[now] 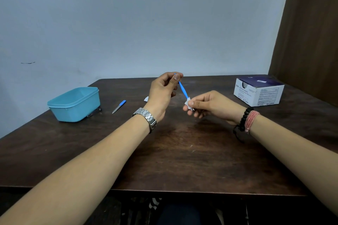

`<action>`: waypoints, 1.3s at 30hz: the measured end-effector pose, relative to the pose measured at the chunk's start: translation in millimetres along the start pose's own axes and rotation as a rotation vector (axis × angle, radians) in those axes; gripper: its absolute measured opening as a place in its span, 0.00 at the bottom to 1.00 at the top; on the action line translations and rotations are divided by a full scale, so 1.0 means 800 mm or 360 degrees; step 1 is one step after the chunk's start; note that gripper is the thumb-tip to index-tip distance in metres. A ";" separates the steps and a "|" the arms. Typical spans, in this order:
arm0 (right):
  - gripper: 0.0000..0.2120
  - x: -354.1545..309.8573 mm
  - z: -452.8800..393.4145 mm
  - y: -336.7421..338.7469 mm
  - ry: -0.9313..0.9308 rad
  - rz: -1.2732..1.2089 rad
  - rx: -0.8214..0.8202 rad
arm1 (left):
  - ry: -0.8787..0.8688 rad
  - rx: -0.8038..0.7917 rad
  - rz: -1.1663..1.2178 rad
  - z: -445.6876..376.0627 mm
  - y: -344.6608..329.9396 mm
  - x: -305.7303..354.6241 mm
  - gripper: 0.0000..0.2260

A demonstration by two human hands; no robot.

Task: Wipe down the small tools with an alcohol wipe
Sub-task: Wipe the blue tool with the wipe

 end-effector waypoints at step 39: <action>0.06 -0.006 0.000 0.031 0.0142 -0.0392 0.0252 | 0.0260 -0.0542 0.0030 0.021 -0.045 -0.029 0.10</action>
Point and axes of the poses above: each hand's wrist, its own z-axis away from the middle knuckle, its own y-axis out of the back of the hand, x = y × z, the point moved 9 cm from there along -z, towards the middle knuckle, and after that the axes turned 9 degrees about -y, right-handed, at the moved point
